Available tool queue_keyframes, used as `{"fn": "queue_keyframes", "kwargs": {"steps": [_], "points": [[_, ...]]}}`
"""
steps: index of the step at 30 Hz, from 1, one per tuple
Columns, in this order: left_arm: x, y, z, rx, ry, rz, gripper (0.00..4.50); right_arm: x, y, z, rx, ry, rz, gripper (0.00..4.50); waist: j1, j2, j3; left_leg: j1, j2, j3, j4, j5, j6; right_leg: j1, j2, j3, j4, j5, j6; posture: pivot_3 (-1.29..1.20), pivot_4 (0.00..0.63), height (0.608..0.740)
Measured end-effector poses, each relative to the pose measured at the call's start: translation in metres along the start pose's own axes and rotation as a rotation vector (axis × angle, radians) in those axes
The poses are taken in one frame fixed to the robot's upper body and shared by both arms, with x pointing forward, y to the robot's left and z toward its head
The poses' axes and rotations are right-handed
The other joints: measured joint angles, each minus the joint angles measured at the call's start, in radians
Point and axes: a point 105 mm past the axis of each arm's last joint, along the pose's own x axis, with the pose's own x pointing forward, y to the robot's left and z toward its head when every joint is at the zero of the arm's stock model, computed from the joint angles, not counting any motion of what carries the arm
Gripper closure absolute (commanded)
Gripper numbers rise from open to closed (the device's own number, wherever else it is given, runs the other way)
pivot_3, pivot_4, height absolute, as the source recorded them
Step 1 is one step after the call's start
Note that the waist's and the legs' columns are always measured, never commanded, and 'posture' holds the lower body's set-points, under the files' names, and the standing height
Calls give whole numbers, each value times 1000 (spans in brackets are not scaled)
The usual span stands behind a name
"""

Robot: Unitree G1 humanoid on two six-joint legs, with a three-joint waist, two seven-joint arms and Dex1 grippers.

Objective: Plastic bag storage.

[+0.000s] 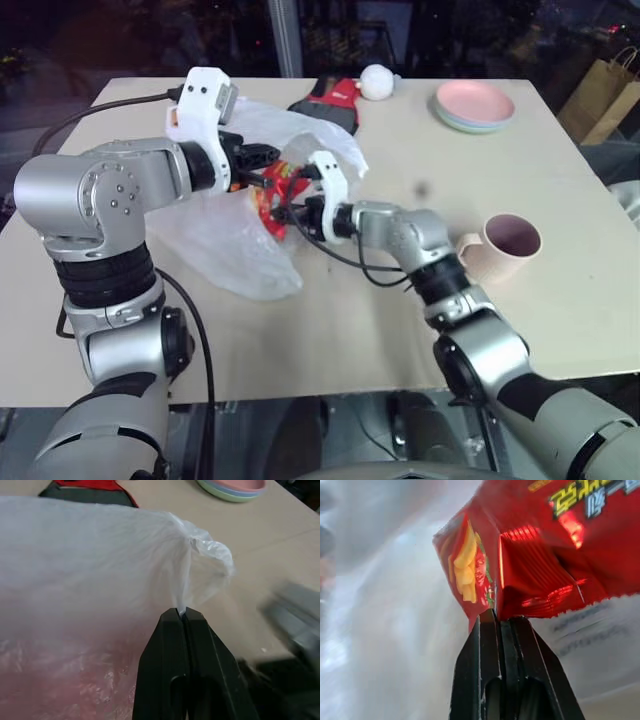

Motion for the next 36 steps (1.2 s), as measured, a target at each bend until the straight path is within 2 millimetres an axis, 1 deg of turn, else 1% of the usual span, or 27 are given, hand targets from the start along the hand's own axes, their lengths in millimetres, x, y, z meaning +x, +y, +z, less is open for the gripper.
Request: {"fn": "queue_keyframes", "kwargs": {"steps": [1,2,3,5,7,9,10,11,12,13,14,15,17,18,19,20,21,23,24,25,27,29,30,32,34,35,36], "points": [[0,1,-1,-6,1,5,4500,4,-1,-3,-33,15,5,4487,-1,0,0,0,0,0,0,0,0,0,0,0,0,0,0,0,150,740],[1,0,-1,-12,1,7,4500,7,-3,-9,-66,36,9,3911,0,0,0,0,0,0,-1,0,-1,0,0,0,0,0,0,0,150,740],[2,-1,-2,-17,-5,8,4500,8,-7,-18,-94,64,9,3578,0,0,0,0,0,0,-1,0,-1,0,0,0,-1,0,0,0,150,740],[1,-1,-2,-18,-12,14,4500,8,-12,-24,-100,77,2,2701,-2,0,1,-1,0,0,-1,-1,-2,-1,0,0,-1,0,0,0,150,740],[0,2,-4,-29,-17,29,4500,8,-13,-21,-140,65,-8,1794,-7,0,1,-1,0,0,-1,-1,-2,-1,0,0,-1,0,0,0,150,740],[0,7,-8,-40,-15,50,4500,7,-7,-10,-193,27,5,1794,-12,1,1,-1,0,-1,-2,-1,-3,-1,0,0,0,0,0,0,150,740],[1,9,-10,-44,-16,61,4500,4,-1,1,-228,-27,23,1794,-13,0,1,-1,0,-1,-2,-1,-3,-1,0,0,0,0,0,0,150,740],[1,10,-11,-45,-15,67,4500,3,1,2,-234,-38,27,1794,-13,0,1,-1,0,-1,-2,-1,-3,-1,0,0,0,0,0,0,150,740],[2,10,-11,-46,-19,66,4500,-2,0,4,-245,-53,26,1794,-14,0,0,-1,0,-1,-2,-1,-3,-1,0,0,0,0,0,0,150,740],[3,11,-10,-46,-28,66,4500,-11,0,4,-248,-81,31,1566,-10,0,1,-1,0,-2,-2,-1,-3,-1,0,-1,0,0,0,0,150,740],[5,12,-10,-50,-37,68,4500,-24,0,2,-248,-108,37,1239,-4,1,1,-1,0,-2,-2,-1,-4,-1,-1,-1,-1,0,0,0,150,740],[6,15,-10,-57,-42,73,4500,-41,-4,1,-249,-124,22,854,4,1,1,-2,-1,-2,-1,-1,-4,-1,-1,-1,-1,0,0,0,150,740],[9,19,-11,-69,-45,85,4500,-69,-12,3,-282,-152,-40,36,12,1,1,-3,-2,-2,0,-1,-4,-1,-2,-2,-1,0,0,0,150,740],[10,21,-12,-73,-49,91,4500,-88,-12,8,-315,-184,-78,36,14,1,1,-3,-2,-2,0,-1,-4,-1,-2,-2,-1,0,0,0,150,740],[10,23,-12,-76,-49,96,4500,-96,-10,12,-333,-201,-92,36,13,1,1,-3,-2,-2,0,-1,-4,-1,-2,-2,-1,0,0,0,150,740],[14,22,-12,-74,-52,90,4500,-115,-5,16,-366,-223,-129,36,12,1,1,-3,-2,-3,0,-1,-3,-1,-2,-2,-1,0,0,0,150,740],[16,23,-14,-78,-50,90,4500,-133,4,21,-418,-248,-158,36,12,1,1,-3,-1,-3,0,-1,-3,-1,-2,-2,-1,0,0,0,150,740],[20,23,-15,-76,-45,84,4500,-154,11,24,-470,-258,-210,36,11,1,1,-3,-1,-2,0,-1,-3,-1,-1,-2,-1,0,0,0,150,740],[25,20,-17,-71,-40,73,4500,-177,13,23,-522,-251,-291,36,12,1,1,-2,-1,-2,0,-1,-3,-1,-1,-2,-1,0,0,0,150,740],[27,21,-18,-75,-40,68,4500,-193,13,19,-548,-235,-357,36,13,1,1,-2,-1,-2,0,-1,-3,-1,-1,-2,-1,0,0,0,150,740],[30,23,-20,-79,-37,67,4500,-214,12,14,-578,-214,-452,36,12,1,1,-2,-1,-1,1,-1,-3,0,-2,-2,-1,0,0,0,150,740],[37,23,-22,-77,-28,53,4500,-240,16,5,-620,-170,-567,36,14,0,1,-2,-1,-1,1,-1,-3,0,-2,-2,-1,0,0,0,150,740],[38,23,-24,-77,-25,50,4500,-246,17,3,-628,-163,-593,36,12,0,1,-2,-1,-1,1,-1,-3,0,-1,-1,-1,0,0,0,150,740],[44,22,-27,-72,-14,35,4500,-261,18,-9,-613,-120,-660,36,13,0,0,-2,-1,-1,1,-1,-3,0,-1,-1,-1,-1,1,0,150,740],[49,22,-30,-74,-8,27,4500,-266,17,-22,-481,-151,-666,36,13,0,0,-1,0,-1,2,-1,-3,1,-1,-1,-1,-1,0,0,150,740],[52,21,-30,-70,-5,19,4500,-266,17,-32,-408,-154,-647,36,14,0,0,-1,0,-1,1,-1,-3,1,-1,-1,-1,-1,0,0,150,740],[54,20,-31,-63,-2,14,4500,-261,20,-49,-314,-137,-613,36,14,0,0,-1,0,-1,1,-1,-3,1,-1,-1,-1,-1,0,0,150,740]]}}
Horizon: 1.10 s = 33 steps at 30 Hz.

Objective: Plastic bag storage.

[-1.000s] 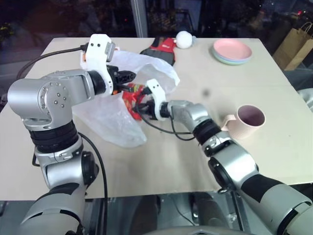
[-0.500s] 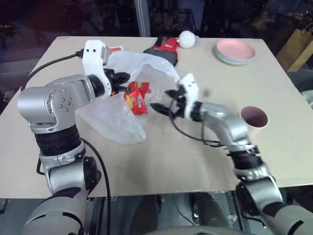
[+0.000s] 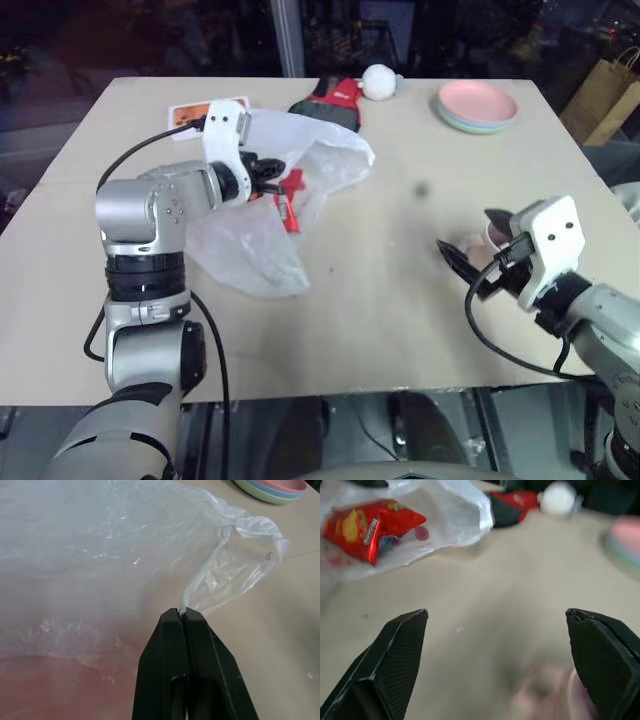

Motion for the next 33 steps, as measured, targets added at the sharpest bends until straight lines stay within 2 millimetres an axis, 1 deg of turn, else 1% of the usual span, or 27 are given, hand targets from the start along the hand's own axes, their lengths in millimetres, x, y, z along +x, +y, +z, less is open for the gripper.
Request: {"fn": "queue_keyframes", "kwargs": {"steps": [3,6,11,13,16,17,18,19,21,22,23,25,26,31,33], "points": [[3,-2,0,8,3,-11,4500,2,9,-18,112,52,-7,36,-3,0,0,0,0,1,1,0,0,0,0,1,0,0,0,0,150,740],[4,-2,0,14,0,-17,4500,2,-5,-26,123,81,-120,36,-2,0,0,0,0,2,1,0,0,0,0,2,0,0,0,0,150,740],[2,0,1,18,2,-5,4500,4,-26,-40,149,125,-248,36,-1,0,0,0,0,1,1,0,0,0,0,1,0,0,0,0,150,740],[2,0,1,19,2,-5,4500,10,-29,-42,154,128,-257,36,-3,0,0,0,0,2,1,0,0,0,0,2,-1,0,0,0,150,740],[1,0,2,23,-2,-4,4500,30,-34,-46,177,116,-264,36,-4,0,0,0,0,2,1,0,0,0,1,2,-1,0,0,0,150,740],[1,-1,3,27,-6,-4,4500,37,-35,-47,177,108,-263,576,-4,0,0,0,1,1,1,0,0,0,1,2,-1,0,0,0,150,740],[0,-1,4,30,-9,-4,4500,42,-36,-48,174,102,-266,907,-4,0,0,0,0,1,1,0,0,0,1,2,-1,0,0,0,150,740],[0,-1,5,30,-12,-1,4500,49,-38,-49,166,94,-276,1380,-4,0,0,0,0,2,1,0,0,0,1,2,-1,0,0,0,150,740],[-1,-1,5,32,-14,4,4500,56,-43,-53,135,90,-297,2163,-3,0,0,0,0,2,1,0,0,0,1,2,-1,0,0,0,150,740],[-1,-1,6,31,-16,6,4500,58,-45,-55,121,88,-305,2683,-2,0,0,0,0,2,1,0,0,0,1,2,-1,0,0,0,150,740],[-2,0,6,29,-17,9,4500,60,-47,-55,111,80,-313,3068,-2,0,0,0,0,2,1,0,0,0,1,2,-1,0,0,0,150,740],[-3,0,6,28,-14,11,4500,66,-52,-55,81,68,-329,4085,-3,0,0,0,0,2,1,0,0,0,1,2,-1,0,0,0,150,740],[-3,0,5,28,-12,13,4500,68,-54,-55,65,62,-336,4394,-3,0,0,0,0,1,1,0,0,0,1,1,-1,0,0,0,150,740],[-4,-1,6,32,-15,16,4500,78,-65,-55,16,49,-378,4394,-4,0,0,0,0,2,1,0,0,0,1,2,-1,0,0,0,150,740],[-4,-1,7,35,-19,16,4500,82,-64,-53,3,38,-378,4394,-4,0,0,0,0,1,1,0,0,0,1,1,-1,0,0,0,150,740]]}}
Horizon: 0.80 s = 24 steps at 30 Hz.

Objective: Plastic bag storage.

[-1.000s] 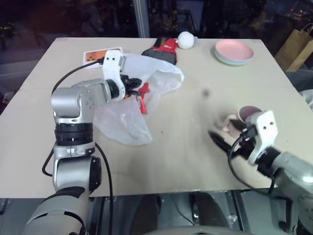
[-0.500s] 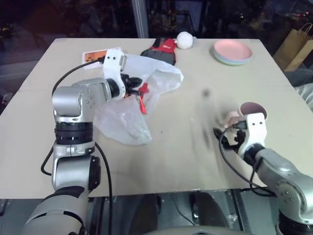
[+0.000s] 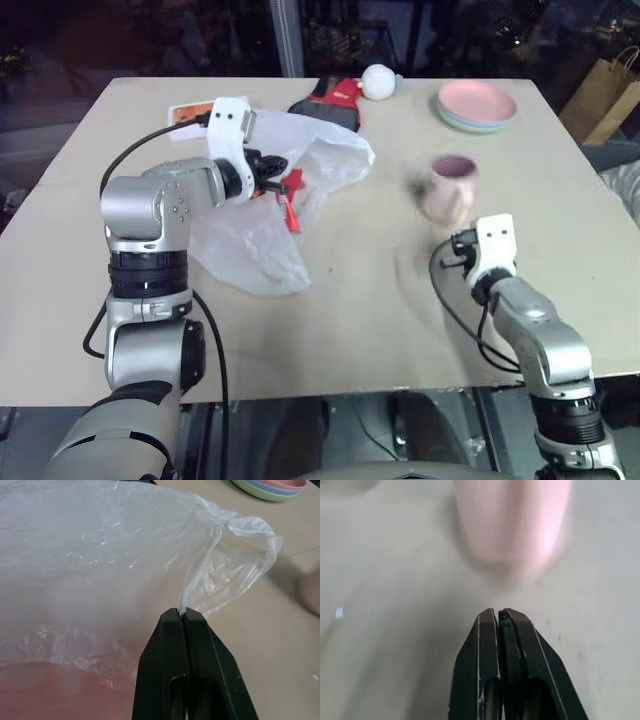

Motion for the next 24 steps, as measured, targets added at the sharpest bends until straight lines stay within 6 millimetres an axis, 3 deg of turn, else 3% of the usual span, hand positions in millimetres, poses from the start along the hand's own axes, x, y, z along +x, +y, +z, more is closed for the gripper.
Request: {"fn": "queue_keyframes", "kwargs": {"steps": [8,12,18,22,24], "points": [[-2,3,-7,-7,9,10,4500,-2,12,3,2,-16,55,4394,0,0,0,0,0,0,0,0,0,0,0,0,0,0,0,0,150,740],[-2,4,-9,-11,14,15,4500,-3,14,10,-38,-36,121,3269,0,0,0,0,0,0,0,0,0,0,0,0,0,0,0,0,150,740],[-3,5,-9,-13,20,22,4500,11,14,32,-143,-100,153,355,-1,0,0,1,0,0,0,0,0,0,1,0,0,0,0,0,150,740],[-6,12,-5,-6,-3,87,4500,25,23,44,-150,-125,187,355,-2,0,0,1,0,1,0,0,0,0,0,1,0,0,0,0,150,740],[-9,36,-3,-39,-23,237,4500,37,33,58,-169,-161,206,355,-4,0,0,2,0,0,0,0,0,0,1,1,1,0,0,0,150,740]]}}
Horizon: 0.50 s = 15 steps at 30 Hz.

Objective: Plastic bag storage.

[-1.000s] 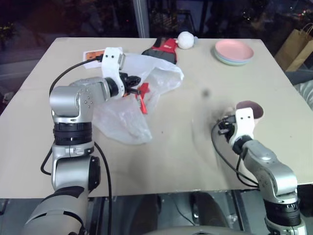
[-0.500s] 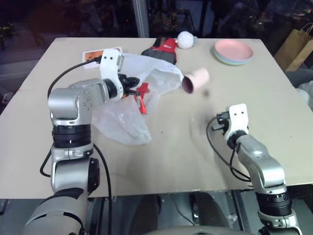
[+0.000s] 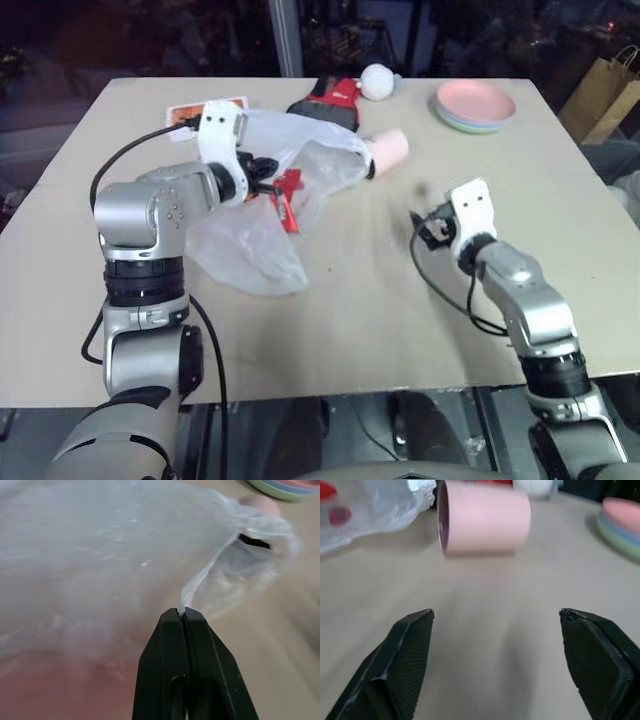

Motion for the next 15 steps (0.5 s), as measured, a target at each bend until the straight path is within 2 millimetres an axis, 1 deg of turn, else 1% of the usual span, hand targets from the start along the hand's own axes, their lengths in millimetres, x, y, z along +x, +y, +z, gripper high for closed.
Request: {"fn": "queue_keyframes", "kwargs": {"steps": [1,3,4,6,7,9,10,12,15], "points": [[0,12,1,-16,-4,70,4500,6,3,4,-16,-11,6,355,0,0,0,0,0,0,0,0,0,0,0,0,1,0,0,0,150,740],[-4,41,2,-48,-17,227,4500,22,13,6,-47,-9,21,355,1,0,0,0,0,-1,0,0,0,0,0,0,1,0,0,0,150,740],[-5,47,2,-53,-22,264,4500,26,16,5,-54,-5,24,355,1,0,0,0,0,-1,0,0,0,0,0,0,1,0,0,0,150,740],[-11,63,3,-56,-29,357,4500,40,23,2,-63,13,24,355,2,0,0,-1,-1,0,0,0,0,0,-1,0,0,0,0,0,150,740],[-13,68,4,-48,-37,394,4500,48,27,1,-71,22,23,355,3,0,0,-1,-1,0,0,0,0,-1,-1,0,0,0,0,0,150,740],[-16,71,5,-34,-48,430,4500,63,35,2,-78,28,23,355,5,0,0,-1,-1,-1,0,0,0,-1,-1,-1,0,0,0,0,150,740],[-16,69,6,-28,-53,427,4500,66,37,2,-79,27,23,355,8,0,0,-2,-2,-1,-1,0,0,-1,-2,-1,0,0,0,0,150,740],[-17,62,7,-11,-69,412,4500,79,44,4,-74,32,16,355,6,0,0,-2,-2,-1,-1,0,-1,-1,-2,-1,0,0,-1,0,150,740],[-15,44,4,7,-66,367,4500,99,51,7,-61,51,-17,355,1,0,0,-2,-1,-1,-1,0,-1,-1,-2,-1,1,1,-1,0,150,740]]}}
